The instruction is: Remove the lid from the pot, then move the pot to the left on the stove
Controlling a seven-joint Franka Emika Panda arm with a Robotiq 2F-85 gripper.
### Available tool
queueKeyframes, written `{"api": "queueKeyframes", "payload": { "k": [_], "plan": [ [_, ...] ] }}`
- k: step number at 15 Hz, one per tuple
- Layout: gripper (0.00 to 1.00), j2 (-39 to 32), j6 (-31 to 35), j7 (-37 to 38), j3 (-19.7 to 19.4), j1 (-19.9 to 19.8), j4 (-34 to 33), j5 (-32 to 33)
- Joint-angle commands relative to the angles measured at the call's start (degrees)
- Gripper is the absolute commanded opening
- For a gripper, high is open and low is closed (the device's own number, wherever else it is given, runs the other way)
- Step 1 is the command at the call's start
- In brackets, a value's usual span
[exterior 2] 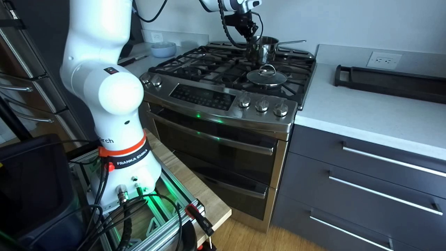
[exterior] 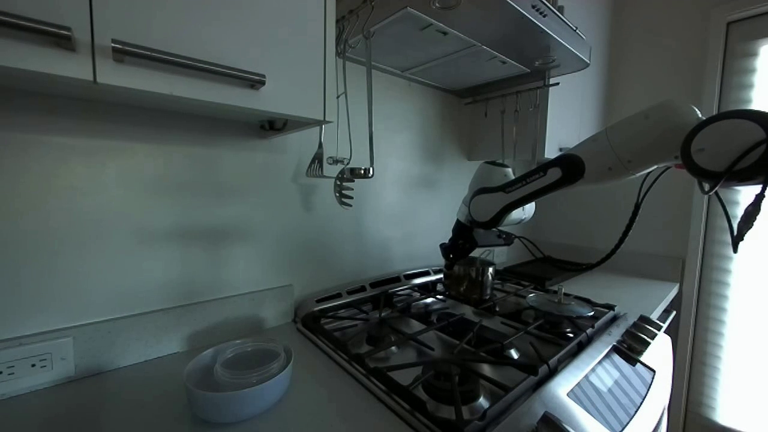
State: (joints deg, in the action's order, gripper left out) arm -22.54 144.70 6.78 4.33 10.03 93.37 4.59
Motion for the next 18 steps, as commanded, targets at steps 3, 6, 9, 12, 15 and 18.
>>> {"api": "queueKeyframes", "payload": {
  "k": [3,6,9,12,15,18],
  "plan": [
    [0.02,1.9,-0.7,7.3,-1.5,3.3,2.8,3.1],
    [0.02,2.0,-1.3,10.9,-2.2,4.7,2.4,4.7],
    [0.08,0.5,-0.3,8.8,-1.6,3.8,0.3,4.0],
    [0.08,0.5,-0.3,9.1,-1.7,4.0,0.3,4.1],
    [0.08,0.5,-0.3,9.2,-1.7,4.0,0.3,4.1],
    [0.08,0.5,-0.3,9.2,-1.7,4.0,0.3,4.1]
  ]
}}
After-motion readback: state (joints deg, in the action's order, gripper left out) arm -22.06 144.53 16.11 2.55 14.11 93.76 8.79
